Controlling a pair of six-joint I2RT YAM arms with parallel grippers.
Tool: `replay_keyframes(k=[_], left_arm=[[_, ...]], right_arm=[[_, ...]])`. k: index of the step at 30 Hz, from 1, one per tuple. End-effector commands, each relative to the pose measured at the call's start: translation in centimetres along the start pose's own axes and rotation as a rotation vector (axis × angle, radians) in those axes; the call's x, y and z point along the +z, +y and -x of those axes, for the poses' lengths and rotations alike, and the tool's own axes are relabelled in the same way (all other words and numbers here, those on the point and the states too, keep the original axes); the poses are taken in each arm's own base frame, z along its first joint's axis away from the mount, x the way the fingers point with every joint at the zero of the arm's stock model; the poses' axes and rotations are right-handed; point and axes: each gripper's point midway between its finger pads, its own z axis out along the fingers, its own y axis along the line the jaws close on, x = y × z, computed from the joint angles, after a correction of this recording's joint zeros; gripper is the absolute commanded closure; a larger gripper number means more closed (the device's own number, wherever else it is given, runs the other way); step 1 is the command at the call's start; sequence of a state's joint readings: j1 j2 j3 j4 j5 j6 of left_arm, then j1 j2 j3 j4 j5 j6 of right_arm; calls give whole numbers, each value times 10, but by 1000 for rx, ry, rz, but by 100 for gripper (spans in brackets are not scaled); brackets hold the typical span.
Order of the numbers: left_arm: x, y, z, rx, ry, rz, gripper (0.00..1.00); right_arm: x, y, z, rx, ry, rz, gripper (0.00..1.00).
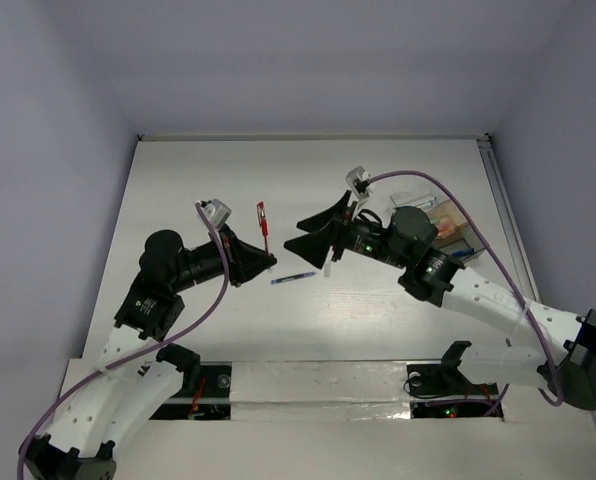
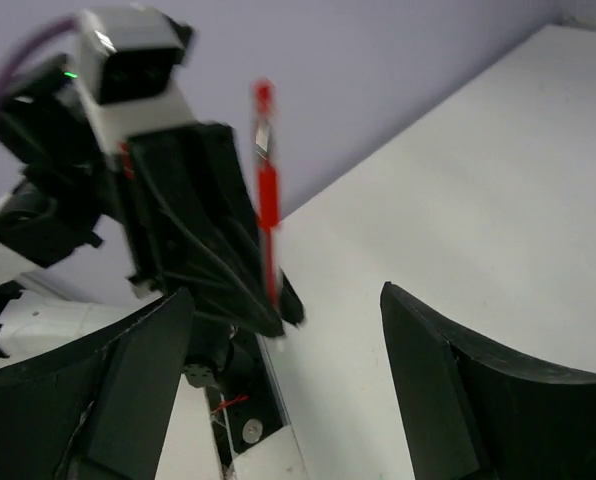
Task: Sort the stationery into containers
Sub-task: Close the pen cap on the pen.
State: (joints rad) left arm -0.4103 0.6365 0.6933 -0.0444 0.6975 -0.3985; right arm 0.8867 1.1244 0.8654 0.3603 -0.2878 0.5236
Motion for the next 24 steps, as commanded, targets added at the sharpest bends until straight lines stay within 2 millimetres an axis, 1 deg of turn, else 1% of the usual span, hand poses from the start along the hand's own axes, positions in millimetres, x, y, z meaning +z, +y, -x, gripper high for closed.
replay_keyframes(k=[1, 2, 5, 6, 8, 9, 13, 16, 17, 20, 24], left_arm=[[-2, -19, 0, 41, -1, -115, 100], [-2, -19, -3, 39, 8, -123, 100], [-2, -18, -8, 37, 21, -131, 100], [-2, -18, -9, 41, 21, -133, 100], [-2, -18, -10, 41, 22, -134, 100], [-2, -18, -11, 42, 25, -134, 100], [-3, -18, -13, 48, 28, -138, 100], [-3, -19, -13, 50, 29, -143, 100], [-3, -19, -13, 50, 29, -143, 100], [-3, -18, -13, 51, 30, -142, 100], [-2, -18, -11, 53, 25, -138, 100]], right_arm=[[5, 37, 27, -99, 17, 137, 19], [13, 40, 38, -126, 6, 143, 19], [25, 38, 44, -148, 20, 129, 22], [32, 38, 49, -153, 19, 133, 23], [38, 40, 52, -157, 21, 142, 24], [45, 37, 54, -156, 21, 130, 26], [59, 30, 53, -147, 39, 112, 29], [63, 29, 51, -138, 43, 116, 38], [65, 28, 51, -130, 45, 116, 45], [67, 27, 48, -115, 53, 113, 59], [68, 24, 38, -90, 74, 117, 64]])
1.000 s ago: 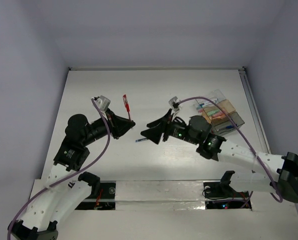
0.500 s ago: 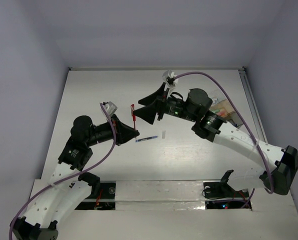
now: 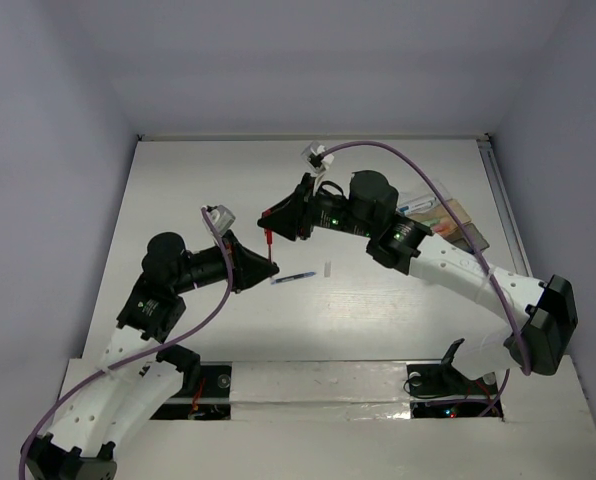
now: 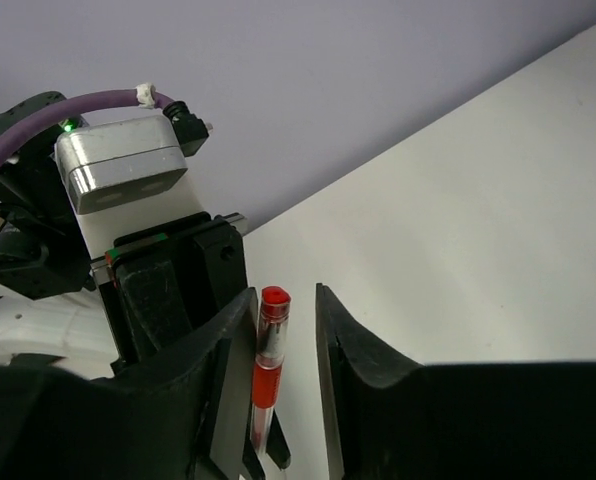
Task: Sort the stationery into containers
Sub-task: Close the pen cap on the pen.
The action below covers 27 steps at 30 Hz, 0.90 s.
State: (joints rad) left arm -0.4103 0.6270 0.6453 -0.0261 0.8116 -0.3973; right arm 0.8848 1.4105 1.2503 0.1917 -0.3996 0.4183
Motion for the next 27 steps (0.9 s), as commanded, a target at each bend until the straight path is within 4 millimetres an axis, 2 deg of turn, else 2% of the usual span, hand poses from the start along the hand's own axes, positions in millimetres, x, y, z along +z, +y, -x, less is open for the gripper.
replay_keyframes(k=[1, 2, 5, 6, 10, 13, 14, 18, 20, 21, 24, 26, 27], left_arm=[[0, -8, 11, 69, -38, -40, 100], [0, -8, 12, 68, -41, -36, 100], [0, -7, 16, 70, -55, -24, 100], [0, -7, 17, 69, -60, -20, 100], [0, -7, 29, 78, -97, -3, 100], [1, -10, 39, 86, -115, -6, 100], [1, -10, 43, 92, -122, 1, 100], [0, -17, 61, 116, -153, -2, 100], [1, -20, 66, 117, -165, -9, 100], [1, -20, 67, 118, -167, -11, 100], [5, -16, 68, 105, -163, -5, 100], [8, -11, 60, 84, -139, -5, 100], [9, -7, 54, 70, -127, -1, 100]], right_arm=[[1, 16, 16, -7, -36, 56, 66], [1, 16, 14, 6, -32, 57, 74], [0, 14, 0, 39, -11, 66, 87], [0, 15, 0, 44, -11, 71, 90], [-2, 12, -26, 99, 35, 90, 100], [-5, 13, -37, 134, 46, 107, 100], [-7, 9, -47, 148, 62, 100, 100], [-12, 2, -66, 190, 83, 80, 100], [-11, 9, -78, 198, 111, 94, 100], [-11, 6, -83, 199, 117, 84, 100], [-12, 2, -85, 205, 109, 69, 100], [-14, 2, -78, 196, 83, 59, 100], [-14, 4, -74, 194, 67, 62, 81]])
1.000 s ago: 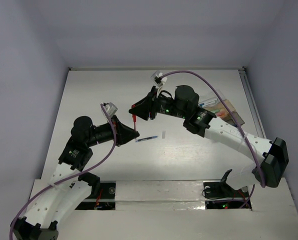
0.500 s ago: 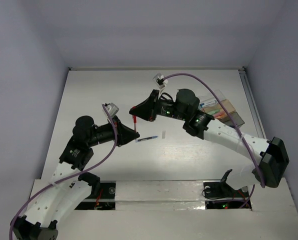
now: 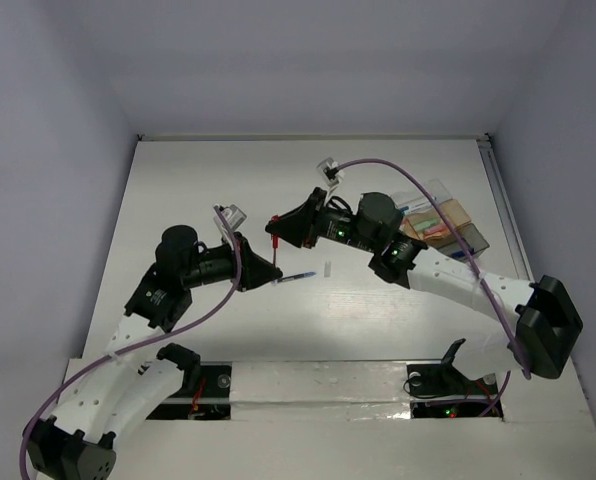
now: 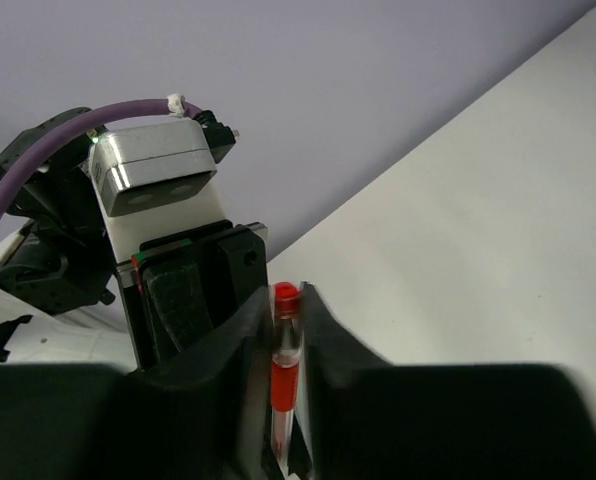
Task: Sort the stationery into containers
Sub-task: Close the pen cap on the pen, then place the pen in the storage box.
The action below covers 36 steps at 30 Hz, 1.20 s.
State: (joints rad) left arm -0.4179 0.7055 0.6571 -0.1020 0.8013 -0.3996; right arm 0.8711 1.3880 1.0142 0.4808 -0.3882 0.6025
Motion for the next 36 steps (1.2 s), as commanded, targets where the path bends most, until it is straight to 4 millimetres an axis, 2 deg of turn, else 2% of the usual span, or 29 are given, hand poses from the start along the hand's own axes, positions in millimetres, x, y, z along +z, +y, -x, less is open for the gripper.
replay_keyframes(k=[1, 2, 4, 6, 9, 15, 19, 20, 21, 22, 27, 29, 30, 31, 33, 34, 35, 36], left_arm=[[-5, -28, 68, 161, -214, -50, 100], [-4, -24, 63, 150, -200, -40, 100], [-1, -16, 56, 134, -179, -20, 100], [0, -12, 51, 120, -164, -8, 100], [1, -8, 45, 109, -151, -5, 100], [-1, -9, 37, 108, -138, -15, 100], [-2, -10, 34, 111, -132, -22, 100], [-2, -10, 34, 114, -130, -25, 100], [-2, -10, 33, 117, -131, -25, 100], [-2, -10, 32, 119, -129, -25, 100], [-2, -8, 26, 126, -111, -27, 100], [-1, -5, 22, 124, -100, -23, 99], [-1, -4, 21, 122, -97, -22, 93], [-1, -2, 18, 120, -92, -19, 70], [-1, 0, 15, 121, -85, -17, 50], [-1, 0, 14, 120, -82, -16, 37], [-1, 1, 13, 120, -83, -11, 32], [-2, 2, 13, 127, -86, -5, 28]], right_arm=[[-10, 14, -37, 38, 118, 35, 69], [-10, 16, -33, 35, 104, 40, 53], [-10, 22, -23, 31, 72, 55, 47], [-9, 28, -12, 19, 39, 65, 48], [-6, 31, -1, 10, 7, 65, 57], [0, 29, 4, 15, -15, 69, 56], [5, 25, 6, 30, -38, 58, 64], [6, 23, 9, 33, -54, 44, 69], [6, 22, 11, 40, -68, 38, 81], [6, 20, 12, 44, -77, 29, 85], [3, 5, 22, 60, -152, -56, 100], [0, -3, 28, 66, -192, -105, 100], [-4, -4, 31, 66, -210, -119, 100], [-8, -14, 38, 64, -242, -166, 100], [-22, -30, 52, 56, -293, -239, 100], [-30, -43, 55, 61, -304, -296, 100], [-38, -52, 60, 64, -325, -332, 100], [-52, -70, 71, 66, -363, -388, 100]])
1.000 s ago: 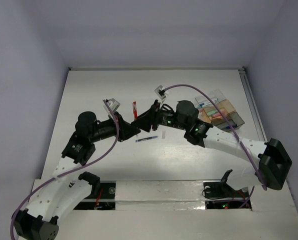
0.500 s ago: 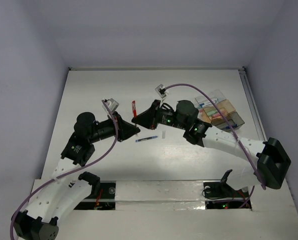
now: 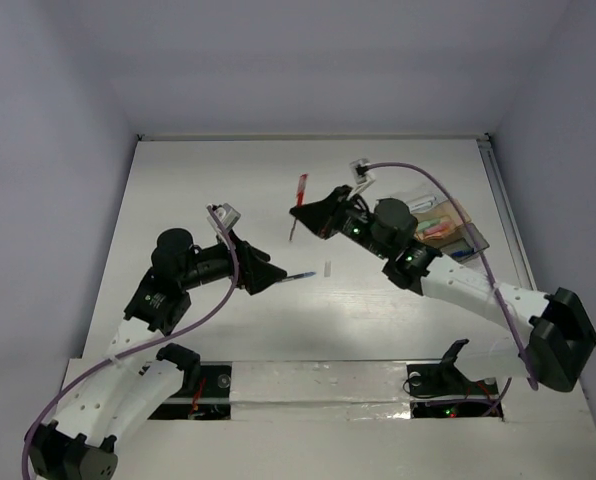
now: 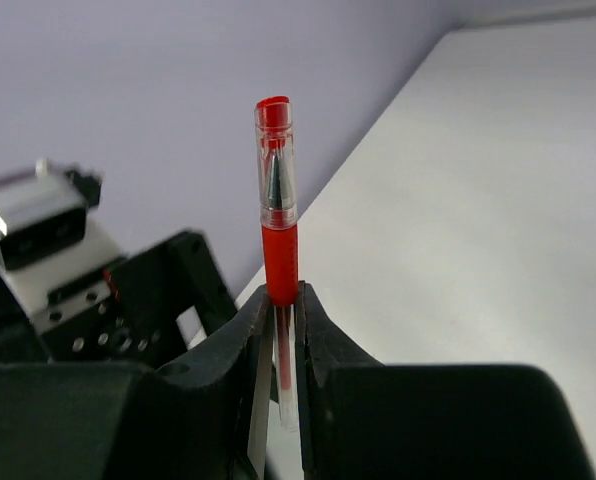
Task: Sort the stationery into containers
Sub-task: Place the pen in the storage box.
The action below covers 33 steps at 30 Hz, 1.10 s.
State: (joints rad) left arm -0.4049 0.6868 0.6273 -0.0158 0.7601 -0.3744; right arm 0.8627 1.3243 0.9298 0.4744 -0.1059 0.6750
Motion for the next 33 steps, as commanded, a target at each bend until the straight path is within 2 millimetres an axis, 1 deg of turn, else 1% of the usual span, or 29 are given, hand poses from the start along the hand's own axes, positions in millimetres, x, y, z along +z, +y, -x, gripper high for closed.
replay_keyframes(k=[1, 2, 3, 4, 5, 6, 7, 8, 9, 10, 11, 12, 13, 14, 16, 17, 18, 20, 21, 24, 25, 29, 32, 33], left_arm=[[-4, -7, 1, 59, -20, -28, 21], [-5, -5, 3, 64, -32, -16, 17], [-5, -4, 5, 71, -40, -7, 13], [-7, -5, 6, 79, -53, -1, 5], [-7, -2, 2, 65, -44, 22, 4], [-8, 0, 2, 62, -47, 32, 3], [-9, 0, 3, 60, -52, 40, 2], [-9, 4, 3, 56, -56, 60, 2], [-9, 6, 3, 55, -59, 70, 2], [-10, 6, 5, 57, -64, 75, 2], [-10, 7, 5, 55, -67, 87, 2], [-11, 8, 5, 55, -69, 91, 2], [-11, 7, 6, 58, -74, 89, 2], [-12, 7, 7, 60, -80, 96, 1], [-13, 7, 8, 61, -87, 100, 1], [-14, 6, 8, 65, -88, 97, 1], [-14, 6, 8, 66, -90, 98, 1], [-15, 3, 10, 73, -97, 97, 1], [-15, 1, 9, 75, -94, 90, 1], [-15, 0, 8, 76, -93, 91, 1], [-14, -2, 7, 78, -89, 83, 1], [-14, -3, 7, 79, -90, 87, 1], [-14, -3, 6, 78, -88, 90, 1], [-14, -4, 6, 79, -89, 90, 1]], right_arm=[[-31, -43, 64, 11, -223, -175, 100], [-39, -55, 72, 17, -252, -219, 100], [-51, -76, 85, 20, -296, -282, 100], [-68, -90, 85, 24, -306, -341, 100], [-81, -106, 92, 25, -346, -412, 100], [-94, -119, 95, 28, -370, -469, 100], [-113, -144, 98, 36, -388, -566, 100], [-136, -157, 102, 43, -434, -633, 100], [-150, -168, 102, 60, -457, -682, 100], [-166, -183, 98, 66, -461, -750, 100], [-194, -199, 104, 69, -527, -833, 100], [-208, -208, 104, 81, -549, -880, 100], [-222, -217, 100, 88, -553, -931, 100], [-243, -230, 106, 87, -602, -1002, 100], [-267, -247, 99, 91, -609, -1097, 100], [-283, -260, 101, 98, -623, -1153, 100], [-289, -272, 95, 115, -598, -1189, 100], [-296, -285, 90, 139, -572, -1213, 100], [-308, -298, 86, 158, -569, -1263, 100], [-316, -315, 81, 191, -547, -1289, 100], [-324, -326, 78, 214, -543, -1318, 100], [-325, -344, 68, 276, -503, -1312, 100], [-322, -348, 64, 290, -491, -1306, 100], [-324, -350, 62, 299, -494, -1309, 100]])
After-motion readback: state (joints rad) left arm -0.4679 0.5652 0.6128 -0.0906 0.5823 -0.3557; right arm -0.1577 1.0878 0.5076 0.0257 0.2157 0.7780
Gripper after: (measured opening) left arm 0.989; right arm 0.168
